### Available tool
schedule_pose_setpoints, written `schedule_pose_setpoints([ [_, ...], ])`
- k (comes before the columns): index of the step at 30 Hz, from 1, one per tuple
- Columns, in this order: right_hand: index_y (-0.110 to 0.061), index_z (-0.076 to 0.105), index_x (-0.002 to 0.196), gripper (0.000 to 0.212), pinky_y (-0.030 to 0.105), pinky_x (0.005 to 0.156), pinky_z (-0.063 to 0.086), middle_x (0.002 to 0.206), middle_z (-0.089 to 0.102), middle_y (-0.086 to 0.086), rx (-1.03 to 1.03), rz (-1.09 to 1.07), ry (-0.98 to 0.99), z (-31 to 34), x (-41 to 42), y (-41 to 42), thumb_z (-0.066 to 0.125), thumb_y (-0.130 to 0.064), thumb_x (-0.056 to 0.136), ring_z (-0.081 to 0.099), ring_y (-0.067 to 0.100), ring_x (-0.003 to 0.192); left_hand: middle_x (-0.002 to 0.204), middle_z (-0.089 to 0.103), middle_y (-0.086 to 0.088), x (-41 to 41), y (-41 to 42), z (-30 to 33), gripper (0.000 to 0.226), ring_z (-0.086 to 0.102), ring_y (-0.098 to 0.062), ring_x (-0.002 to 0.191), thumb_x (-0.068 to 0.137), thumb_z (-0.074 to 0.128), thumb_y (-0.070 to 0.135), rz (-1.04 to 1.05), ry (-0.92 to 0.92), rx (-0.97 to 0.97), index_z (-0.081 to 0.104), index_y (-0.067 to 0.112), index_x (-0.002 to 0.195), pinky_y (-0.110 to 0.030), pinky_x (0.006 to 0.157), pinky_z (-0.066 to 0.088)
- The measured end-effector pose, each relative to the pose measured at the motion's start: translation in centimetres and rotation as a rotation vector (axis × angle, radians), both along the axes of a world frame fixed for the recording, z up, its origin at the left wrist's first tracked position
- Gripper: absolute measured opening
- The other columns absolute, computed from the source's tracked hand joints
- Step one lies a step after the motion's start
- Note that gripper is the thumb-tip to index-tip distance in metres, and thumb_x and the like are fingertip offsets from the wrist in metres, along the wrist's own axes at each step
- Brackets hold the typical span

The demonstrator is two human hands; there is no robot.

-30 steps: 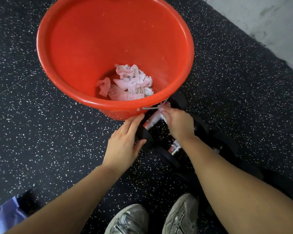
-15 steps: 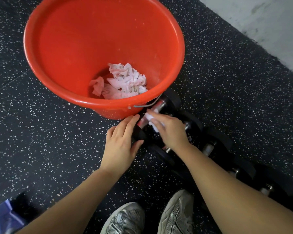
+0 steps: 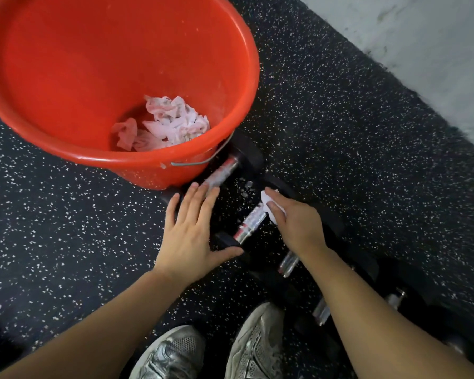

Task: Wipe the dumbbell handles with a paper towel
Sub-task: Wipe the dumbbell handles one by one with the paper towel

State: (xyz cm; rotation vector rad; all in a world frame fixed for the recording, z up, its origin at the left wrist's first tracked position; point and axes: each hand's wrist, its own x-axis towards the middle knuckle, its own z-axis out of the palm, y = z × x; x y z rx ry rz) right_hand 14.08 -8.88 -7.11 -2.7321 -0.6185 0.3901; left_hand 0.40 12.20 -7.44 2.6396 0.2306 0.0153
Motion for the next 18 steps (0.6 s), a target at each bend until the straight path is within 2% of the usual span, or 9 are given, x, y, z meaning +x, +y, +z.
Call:
schedule_pose_setpoints([
  [2, -0.038, 0.048, 0.148, 0.041, 0.036, 0.081, 0.054, 0.117, 0.074, 0.004, -0.055, -0.004, 0.017, -0.6, -0.5, 0.5, 0.039, -0.041, 0.107, 0.069, 0.024, 0.102, 0.170, 0.023, -0.007, 0.1, 0.1, 0.0, 0.131, 0.009, -0.024, 0.160, 0.067, 0.055, 0.092, 0.022, 0.029, 0.001, 0.013, 0.015, 0.164, -0.053, 0.128, 0.006],
  [5, -0.036, 0.051, 0.146, 0.039, 0.027, 0.076, 0.047, 0.121, 0.074, 0.000, 0.014, 0.019, 0.087, -1.3, -1.7, 0.7, 0.042, -0.038, 0.107, 0.070, 0.020, 0.105, 0.171, 0.020, -0.008, 0.1, 0.0, -0.1, 0.132, 0.005, -0.024, 0.160, 0.068, 0.049, 0.096, 0.012, 0.059, 0.021, 0.012, 0.013, 0.164, -0.053, 0.129, 0.003],
  [7, -0.040, 0.054, 0.142, 0.038, 0.024, 0.082, 0.051, 0.124, 0.073, -0.002, 0.087, 0.085, 0.160, -1.5, -2.4, 0.5, 0.046, -0.040, 0.106, 0.070, 0.018, 0.109, 0.172, 0.019, -0.008, 0.1, 0.0, -0.3, 0.131, 0.002, -0.024, 0.161, 0.070, 0.047, 0.096, -0.002, 0.068, 0.034, 0.012, 0.011, 0.164, -0.055, 0.128, 0.003],
  [9, -0.045, 0.053, 0.141, 0.039, 0.032, 0.092, 0.055, 0.131, 0.070, -0.004, 0.114, 0.209, 0.264, -1.4, -3.2, 0.4, 0.046, -0.044, 0.103, 0.068, 0.016, 0.114, 0.173, 0.016, -0.009, 0.1, 0.0, -0.5, 0.130, -0.001, -0.025, 0.161, 0.072, 0.044, 0.096, -0.016, 0.078, 0.046, 0.011, 0.010, 0.165, -0.056, 0.128, 0.002],
  [12, -0.046, 0.053, 0.140, 0.039, 0.036, 0.092, 0.055, 0.133, 0.068, -0.006, 0.050, 0.370, 0.261, -1.3, -3.8, 0.6, 0.050, -0.037, 0.102, 0.068, 0.015, 0.115, 0.173, 0.012, -0.010, 0.1, 0.1, -0.6, 0.127, -0.006, -0.026, 0.160, 0.074, 0.040, 0.096, -0.039, 0.089, 0.069, 0.009, 0.013, 0.165, -0.056, 0.128, -0.001],
  [14, -0.045, 0.054, 0.140, 0.038, 0.038, 0.088, 0.057, 0.127, 0.072, -0.005, 0.047, 0.370, 0.200, -1.1, -3.1, 0.6, 0.049, -0.040, 0.103, 0.071, 0.015, 0.107, 0.174, 0.009, -0.010, 0.1, 0.1, -0.7, 0.125, -0.008, -0.027, 0.160, 0.076, 0.038, 0.095, -0.056, 0.098, 0.087, 0.007, 0.015, 0.166, -0.056, 0.127, -0.004],
  [16, -0.043, 0.053, 0.141, 0.037, 0.038, 0.080, 0.059, 0.115, 0.076, -0.003, 0.027, 0.264, 0.136, -0.7, -1.8, 0.4, 0.046, -0.040, 0.105, 0.074, 0.016, 0.094, 0.174, 0.008, -0.010, 0.1, 0.2, -0.7, 0.123, -0.010, -0.028, 0.160, 0.077, 0.036, 0.096, -0.068, 0.110, 0.099, 0.005, 0.018, 0.166, -0.056, 0.127, -0.005],
  [18, -0.042, 0.050, 0.144, 0.038, 0.038, 0.072, 0.058, 0.099, 0.077, 0.001, -0.082, 0.127, 0.059, -0.5, -0.4, 0.2, 0.041, -0.039, 0.107, 0.071, 0.019, 0.082, 0.174, 0.007, -0.009, 0.1, 0.2, -0.6, 0.121, -0.013, -0.029, 0.159, 0.077, 0.033, 0.097, -0.077, 0.121, 0.109, 0.003, 0.021, 0.166, -0.057, 0.127, -0.006],
])
